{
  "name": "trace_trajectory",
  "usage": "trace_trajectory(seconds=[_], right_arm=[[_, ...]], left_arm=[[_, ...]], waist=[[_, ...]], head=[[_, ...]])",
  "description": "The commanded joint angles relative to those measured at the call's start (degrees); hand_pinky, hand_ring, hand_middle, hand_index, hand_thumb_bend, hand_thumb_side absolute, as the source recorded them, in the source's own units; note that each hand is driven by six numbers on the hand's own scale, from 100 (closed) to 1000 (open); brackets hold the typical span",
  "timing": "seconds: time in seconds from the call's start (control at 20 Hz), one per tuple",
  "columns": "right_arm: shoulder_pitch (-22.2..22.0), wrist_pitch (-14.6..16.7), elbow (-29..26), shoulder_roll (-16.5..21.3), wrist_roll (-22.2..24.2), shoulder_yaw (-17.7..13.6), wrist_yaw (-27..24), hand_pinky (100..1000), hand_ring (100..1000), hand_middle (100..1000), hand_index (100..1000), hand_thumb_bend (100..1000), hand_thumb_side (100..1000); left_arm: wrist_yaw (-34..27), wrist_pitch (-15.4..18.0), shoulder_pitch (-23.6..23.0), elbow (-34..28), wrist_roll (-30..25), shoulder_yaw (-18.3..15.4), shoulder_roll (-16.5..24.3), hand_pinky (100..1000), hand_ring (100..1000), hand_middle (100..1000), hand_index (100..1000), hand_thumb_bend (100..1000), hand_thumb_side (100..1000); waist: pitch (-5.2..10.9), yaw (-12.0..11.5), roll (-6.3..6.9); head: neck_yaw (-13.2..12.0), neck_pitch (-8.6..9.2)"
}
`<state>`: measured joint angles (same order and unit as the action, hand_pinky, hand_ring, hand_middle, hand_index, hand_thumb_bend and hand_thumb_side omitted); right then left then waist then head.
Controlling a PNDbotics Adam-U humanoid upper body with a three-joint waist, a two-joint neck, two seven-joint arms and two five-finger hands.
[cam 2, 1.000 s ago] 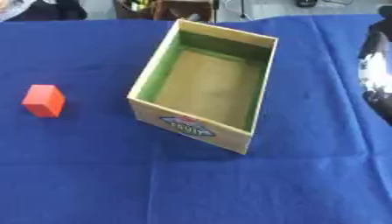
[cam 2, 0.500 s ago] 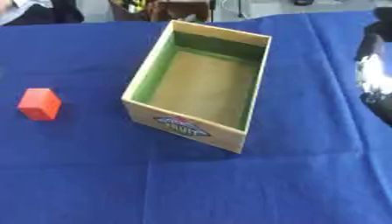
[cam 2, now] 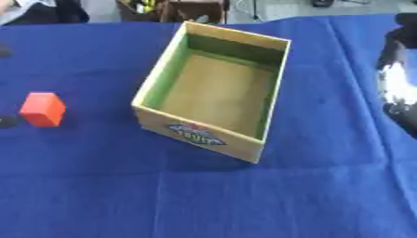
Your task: Pick up objects on the table and place them in the box.
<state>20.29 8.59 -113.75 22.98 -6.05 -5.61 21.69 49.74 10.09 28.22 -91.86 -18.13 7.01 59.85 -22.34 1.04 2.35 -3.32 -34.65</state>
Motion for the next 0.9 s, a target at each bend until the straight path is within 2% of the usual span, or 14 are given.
trace_trajectory(seconds=[0.05, 0.2, 0.45, 0.9], right_arm=[[0.3, 0.0, -0.8, 1.0, 0.2, -0.1, 0.0, 727, 662, 611, 795, 100, 599], [0.1, 0.0, -0.8, 0.8, 0.4, 0.0, 0.0, 727, 662, 610, 795, 100, 597], [-0.1, -0.1, -0.8, 0.8, 0.5, -0.1, 0.2, 728, 663, 610, 795, 100, 594], [-0.2, -0.2, -0.8, 0.7, 0.6, -0.1, 0.3, 729, 664, 610, 795, 100, 594]], left_arm=[[2.9, 2.6, 2.8, 3.0, -2.9, 0.7, 1.1, 858, 913, 960, 1000, 725, 822], [5.1, 5.3, 5.7, 5.2, -5.5, 1.7, 0.2, 863, 919, 977, 1000, 707, 772], [6.5, 9.1, 9.4, 8.4, -10.0, 2.1, -1.2, 858, 918, 981, 1000, 697, 743], [6.2, 11.4, 14.8, 11.8, -18.7, 4.2, -3.8, 852, 909, 959, 1000, 679, 714]], waist=[[1.27, -0.1, 0.03], [1.23, -0.2, 0.1], [1.1, -0.1, 0.24], [0.75, 0.3, 0.51]], head=[[-0.2, -0.09], [-0.4, -0.29], [-0.8, -0.29], [-1.0, 0.12]])
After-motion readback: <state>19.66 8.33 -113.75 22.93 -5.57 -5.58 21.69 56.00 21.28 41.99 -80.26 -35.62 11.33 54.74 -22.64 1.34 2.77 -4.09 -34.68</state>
